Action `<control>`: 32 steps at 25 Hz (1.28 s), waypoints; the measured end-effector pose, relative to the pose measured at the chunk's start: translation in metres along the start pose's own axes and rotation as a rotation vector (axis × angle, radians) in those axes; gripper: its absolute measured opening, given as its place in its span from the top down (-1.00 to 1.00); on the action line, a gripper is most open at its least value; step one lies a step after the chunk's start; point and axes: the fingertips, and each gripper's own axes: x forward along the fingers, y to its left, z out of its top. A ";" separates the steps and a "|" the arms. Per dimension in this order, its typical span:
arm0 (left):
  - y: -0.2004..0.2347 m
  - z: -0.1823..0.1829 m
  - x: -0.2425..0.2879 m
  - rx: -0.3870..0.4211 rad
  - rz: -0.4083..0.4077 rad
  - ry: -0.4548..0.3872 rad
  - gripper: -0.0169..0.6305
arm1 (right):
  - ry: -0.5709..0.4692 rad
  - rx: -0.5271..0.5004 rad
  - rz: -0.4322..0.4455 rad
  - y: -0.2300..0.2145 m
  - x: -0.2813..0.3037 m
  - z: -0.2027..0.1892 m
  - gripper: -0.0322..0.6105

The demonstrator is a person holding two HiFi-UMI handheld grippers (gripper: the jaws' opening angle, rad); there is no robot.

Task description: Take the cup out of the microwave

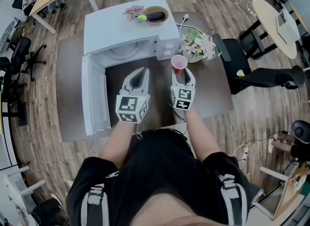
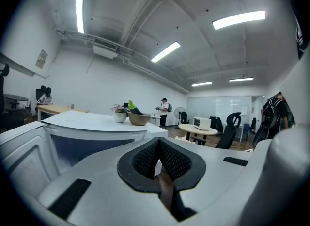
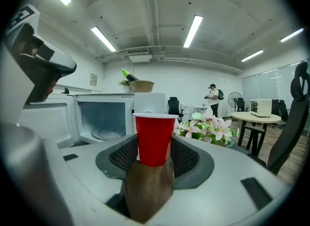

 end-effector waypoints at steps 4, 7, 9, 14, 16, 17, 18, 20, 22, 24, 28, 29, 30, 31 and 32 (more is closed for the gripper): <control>-0.004 0.003 0.002 0.011 -0.013 -0.004 0.97 | -0.037 0.011 0.001 -0.002 -0.010 0.013 0.26; -0.004 0.004 0.003 0.016 -0.019 -0.009 0.97 | -0.064 0.015 0.002 -0.003 -0.016 0.024 0.29; -0.004 0.005 0.004 0.018 -0.023 -0.011 0.97 | -0.075 0.017 0.006 -0.002 -0.020 0.030 0.30; -0.005 0.009 0.005 0.018 -0.030 -0.018 0.97 | -0.088 0.014 0.016 -0.002 -0.026 0.038 0.34; -0.006 0.010 0.006 0.021 -0.031 -0.021 0.97 | -0.101 0.012 0.013 -0.003 -0.028 0.042 0.34; -0.006 0.010 0.006 0.023 -0.032 -0.023 0.97 | -0.107 0.012 0.012 -0.003 -0.029 0.044 0.34; -0.006 0.011 0.006 0.025 -0.032 -0.024 0.97 | -0.110 0.012 0.012 -0.003 -0.029 0.045 0.34; -0.005 0.012 0.007 0.028 -0.032 -0.026 0.97 | -0.114 0.012 0.013 -0.003 -0.029 0.047 0.34; -0.005 0.013 0.007 0.030 -0.032 -0.027 0.97 | -0.117 0.011 0.014 -0.003 -0.029 0.049 0.34; -0.004 0.014 0.007 0.032 -0.032 -0.029 0.97 | -0.121 0.008 0.011 -0.003 -0.029 0.050 0.34; -0.003 0.015 0.005 0.033 -0.029 -0.030 0.97 | -0.129 -0.004 0.014 0.000 -0.030 0.054 0.34; -0.003 0.015 0.004 0.033 -0.029 -0.030 0.97 | -0.130 -0.007 0.015 0.001 -0.030 0.055 0.34; -0.002 0.015 0.004 0.033 -0.029 -0.030 0.97 | -0.131 -0.008 0.016 0.002 -0.031 0.056 0.34; -0.002 0.015 0.003 0.032 -0.029 -0.030 0.97 | -0.131 -0.006 0.017 0.003 -0.031 0.057 0.34; -0.002 0.014 0.002 0.031 -0.028 -0.031 0.97 | -0.133 -0.006 0.018 0.004 -0.032 0.058 0.34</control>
